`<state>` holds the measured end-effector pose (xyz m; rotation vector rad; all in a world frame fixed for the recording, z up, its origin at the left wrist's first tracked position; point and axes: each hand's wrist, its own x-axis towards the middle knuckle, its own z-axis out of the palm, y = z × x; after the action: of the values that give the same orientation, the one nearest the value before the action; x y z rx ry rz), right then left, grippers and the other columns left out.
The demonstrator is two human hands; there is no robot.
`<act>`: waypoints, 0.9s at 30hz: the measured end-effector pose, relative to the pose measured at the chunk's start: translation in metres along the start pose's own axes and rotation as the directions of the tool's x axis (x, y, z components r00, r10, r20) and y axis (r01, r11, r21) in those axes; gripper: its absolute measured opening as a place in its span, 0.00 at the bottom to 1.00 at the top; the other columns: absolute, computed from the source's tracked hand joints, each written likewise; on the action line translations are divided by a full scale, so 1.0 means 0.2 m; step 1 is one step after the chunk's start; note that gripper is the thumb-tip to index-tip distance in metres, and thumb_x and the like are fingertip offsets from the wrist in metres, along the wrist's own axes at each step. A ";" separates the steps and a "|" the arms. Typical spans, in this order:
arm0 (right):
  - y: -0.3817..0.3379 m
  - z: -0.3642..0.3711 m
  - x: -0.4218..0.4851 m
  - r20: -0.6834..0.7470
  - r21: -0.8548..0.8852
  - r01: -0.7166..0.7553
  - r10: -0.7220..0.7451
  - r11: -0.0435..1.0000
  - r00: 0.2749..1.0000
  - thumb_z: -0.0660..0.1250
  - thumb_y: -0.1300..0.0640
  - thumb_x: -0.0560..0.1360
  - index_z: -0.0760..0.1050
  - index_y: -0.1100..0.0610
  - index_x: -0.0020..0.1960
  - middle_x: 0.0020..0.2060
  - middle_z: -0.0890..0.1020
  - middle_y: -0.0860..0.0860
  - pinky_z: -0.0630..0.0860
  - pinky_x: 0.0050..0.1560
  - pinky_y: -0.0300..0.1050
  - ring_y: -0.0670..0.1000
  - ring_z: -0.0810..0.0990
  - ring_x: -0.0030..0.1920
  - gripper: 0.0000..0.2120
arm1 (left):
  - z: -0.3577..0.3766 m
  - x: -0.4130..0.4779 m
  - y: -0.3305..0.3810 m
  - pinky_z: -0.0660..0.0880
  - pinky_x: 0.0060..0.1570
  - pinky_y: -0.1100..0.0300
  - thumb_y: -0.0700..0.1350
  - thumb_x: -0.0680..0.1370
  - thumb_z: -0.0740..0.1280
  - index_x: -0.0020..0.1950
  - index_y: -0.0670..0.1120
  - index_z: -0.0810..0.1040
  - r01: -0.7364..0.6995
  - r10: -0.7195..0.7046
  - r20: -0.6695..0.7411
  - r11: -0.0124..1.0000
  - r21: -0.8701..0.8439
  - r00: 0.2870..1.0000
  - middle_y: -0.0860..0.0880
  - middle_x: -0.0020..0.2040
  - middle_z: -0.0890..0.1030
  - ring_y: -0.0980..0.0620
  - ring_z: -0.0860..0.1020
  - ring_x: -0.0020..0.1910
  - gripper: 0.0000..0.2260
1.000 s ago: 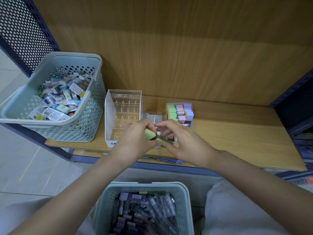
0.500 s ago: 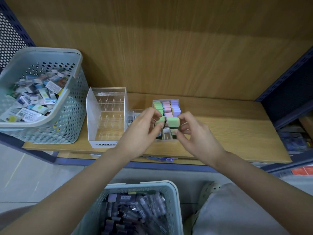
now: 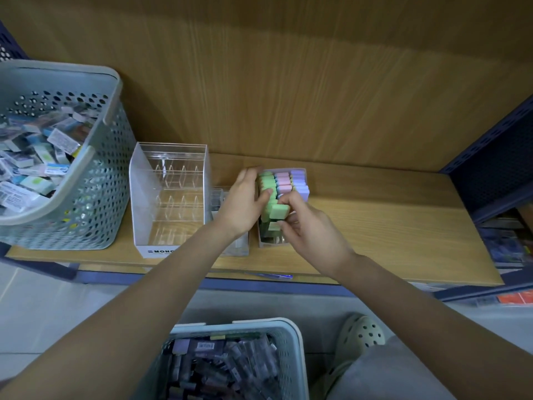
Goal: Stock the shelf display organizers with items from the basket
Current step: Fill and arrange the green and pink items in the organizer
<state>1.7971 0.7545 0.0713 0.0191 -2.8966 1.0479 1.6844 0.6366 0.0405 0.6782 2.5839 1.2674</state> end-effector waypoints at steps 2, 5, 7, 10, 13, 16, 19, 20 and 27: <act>0.01 0.04 0.02 -0.006 -0.040 0.016 -0.016 0.999 1.000 0.60 0.60 0.79 0.66 0.55 0.60 0.40 0.77 0.50 0.76 0.43 0.54 0.55 0.78 0.41 0.11 | 0.00 0.00 -0.01 0.61 0.55 0.70 0.43 0.80 0.62 0.71 0.41 0.65 -0.010 0.010 -0.003 1.000 -0.002 1.000 0.44 0.66 0.69 0.48 0.69 0.65 0.20; 0.03 0.09 0.02 -0.016 -0.145 0.046 -0.049 0.988 0.999 0.60 0.58 0.79 0.70 0.56 0.60 0.49 0.78 0.52 0.76 0.43 0.52 0.55 0.79 0.47 0.10 | 0.00 0.00 -0.01 0.60 0.53 0.71 0.42 0.79 0.63 0.70 0.40 0.66 -0.027 0.027 -0.018 1.000 0.000 0.999 0.43 0.65 0.70 0.48 0.70 0.64 0.20; 0.05 0.11 0.03 -0.035 -0.227 0.059 -0.069 0.972 0.997 0.62 0.60 0.78 0.72 0.57 0.59 0.52 0.77 0.51 0.75 0.42 0.48 0.54 0.78 0.49 0.11 | 0.00 0.00 -0.01 0.60 0.54 0.71 0.42 0.79 0.63 0.70 0.40 0.67 -0.035 0.035 -0.025 0.999 0.003 0.999 0.43 0.65 0.70 0.48 0.70 0.63 0.20; 0.06 0.11 0.04 -0.099 -0.328 0.046 -0.083 0.943 0.992 0.66 0.62 0.74 0.73 0.57 0.56 0.49 0.77 0.52 0.73 0.33 0.46 0.54 0.79 0.45 0.11 | 0.01 0.01 -0.01 0.61 0.55 0.70 0.43 0.79 0.63 0.70 0.41 0.66 -0.031 0.031 -0.018 1.000 0.001 0.999 0.44 0.66 0.69 0.48 0.71 0.63 0.20; 0.06 0.11 0.04 -0.139 -0.441 0.084 -0.161 0.894 0.977 0.74 0.65 0.66 0.75 0.59 0.47 0.42 0.76 0.55 0.64 0.24 0.40 0.54 0.77 0.34 0.12 | 0.00 0.01 -0.01 0.62 0.56 0.69 0.44 0.79 0.63 0.71 0.41 0.66 -0.028 0.028 -0.006 0.999 0.016 1.000 0.45 0.66 0.69 0.48 0.71 0.63 0.20; 0.06 0.11 0.05 -0.167 -0.485 0.090 -0.193 0.870 0.967 0.76 0.65 0.63 0.76 0.59 0.45 0.39 0.76 0.54 0.64 0.23 0.39 0.54 0.77 0.32 0.14 | 0.00 0.01 0.00 0.62 0.57 0.68 0.43 0.80 0.62 0.71 0.41 0.65 -0.038 0.037 0.009 0.998 0.055 0.999 0.44 0.66 0.69 0.47 0.71 0.63 0.20; 0.04 0.10 0.05 -0.177 -0.573 0.108 -0.251 0.812 0.952 0.77 0.65 0.60 0.78 0.58 0.42 0.36 0.77 0.52 0.70 0.26 0.40 0.53 0.78 0.33 0.13 | -0.03 0.01 0.02 0.62 0.61 0.62 0.43 0.81 0.59 0.70 0.39 0.65 -0.063 0.057 0.049 0.989 0.133 0.997 0.41 0.65 0.69 0.44 0.69 0.64 0.18; 0.03 0.10 0.04 -0.169 -0.602 0.117 -0.269 0.790 0.948 0.77 0.65 0.60 0.79 0.57 0.41 0.35 0.78 0.52 0.71 0.27 0.40 0.53 0.78 0.34 0.13 | -0.05 0.00 0.03 0.62 0.62 0.60 0.43 0.81 0.58 0.70 0.39 0.66 -0.078 0.067 0.067 0.982 0.171 0.995 0.40 0.65 0.69 0.43 0.69 0.65 0.18; -0.02 0.12 -0.11 -0.135 -0.649 0.168 -0.329 0.742 0.935 0.76 0.63 0.60 0.79 0.57 0.54 0.44 0.80 0.51 0.72 0.44 0.42 0.53 0.79 0.43 0.22 | -0.22 -0.31 0.07 0.62 0.61 0.55 0.42 0.80 0.56 0.66 0.42 0.71 -0.302 0.332 0.015 0.839 0.452 0.943 0.44 0.62 0.73 0.46 0.69 0.61 0.15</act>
<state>1.8181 0.7368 0.0546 0.2260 -2.7501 -0.0041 1.7279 0.5840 0.0772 1.2126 2.9373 0.7569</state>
